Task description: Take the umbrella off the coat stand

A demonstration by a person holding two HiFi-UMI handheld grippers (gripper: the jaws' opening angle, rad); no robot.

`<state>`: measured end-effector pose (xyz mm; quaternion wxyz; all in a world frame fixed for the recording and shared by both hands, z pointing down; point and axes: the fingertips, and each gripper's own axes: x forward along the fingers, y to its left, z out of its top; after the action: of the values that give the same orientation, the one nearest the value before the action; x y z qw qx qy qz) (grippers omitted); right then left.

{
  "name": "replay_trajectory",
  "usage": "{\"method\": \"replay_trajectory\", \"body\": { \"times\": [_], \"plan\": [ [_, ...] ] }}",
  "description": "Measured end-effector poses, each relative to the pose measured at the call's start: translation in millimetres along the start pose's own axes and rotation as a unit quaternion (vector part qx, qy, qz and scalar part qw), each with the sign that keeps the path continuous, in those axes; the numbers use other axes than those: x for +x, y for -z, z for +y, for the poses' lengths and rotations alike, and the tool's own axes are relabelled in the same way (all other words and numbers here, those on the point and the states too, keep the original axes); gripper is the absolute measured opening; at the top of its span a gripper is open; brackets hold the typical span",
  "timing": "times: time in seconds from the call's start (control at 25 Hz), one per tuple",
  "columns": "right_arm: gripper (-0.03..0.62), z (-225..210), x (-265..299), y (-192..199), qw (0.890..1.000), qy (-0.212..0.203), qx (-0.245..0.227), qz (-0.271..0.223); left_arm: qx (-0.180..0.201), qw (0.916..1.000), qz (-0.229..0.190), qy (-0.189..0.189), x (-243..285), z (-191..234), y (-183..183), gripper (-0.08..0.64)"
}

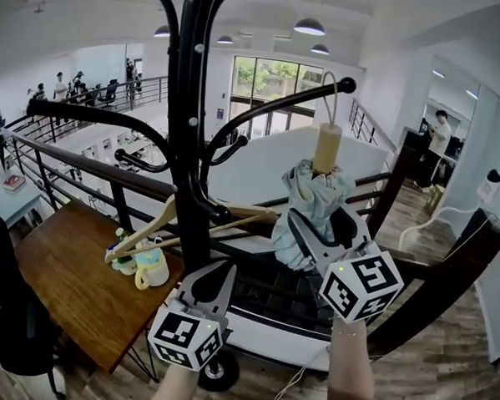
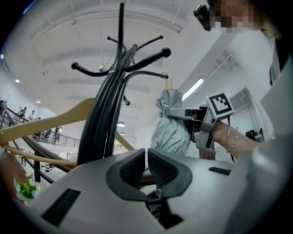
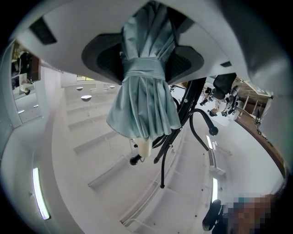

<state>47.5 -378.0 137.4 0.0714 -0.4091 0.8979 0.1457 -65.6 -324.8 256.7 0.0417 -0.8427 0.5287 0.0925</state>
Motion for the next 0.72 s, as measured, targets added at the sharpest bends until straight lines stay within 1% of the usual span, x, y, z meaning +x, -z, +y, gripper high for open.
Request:
{"method": "replay_trajectory", "body": {
  "times": [0.16,0.4,0.6,0.72],
  "plan": [
    [0.284,-12.2,-5.5,-2.4,1.0,0.013,0.001,-0.005,-0.008,0.9999,-0.001,0.015,7.0,-8.1,1.3,0.028],
    [0.284,-23.0,-14.2,0.0,1.0,0.025,0.011,-0.008,-0.013,0.9996,0.001,0.025,10.7,-12.5,5.4,0.028],
    [0.284,-32.6,-28.1,10.3,0.999,0.039,0.03,0.0,-0.017,0.9993,0.01,0.031,14.3,-19.2,8.2,0.028],
    [0.284,-32.1,-36.1,24.2,0.998,0.043,0.052,0.004,-0.018,0.9991,0.02,0.034,16.4,-19.8,15.7,0.028]
  ]
}}
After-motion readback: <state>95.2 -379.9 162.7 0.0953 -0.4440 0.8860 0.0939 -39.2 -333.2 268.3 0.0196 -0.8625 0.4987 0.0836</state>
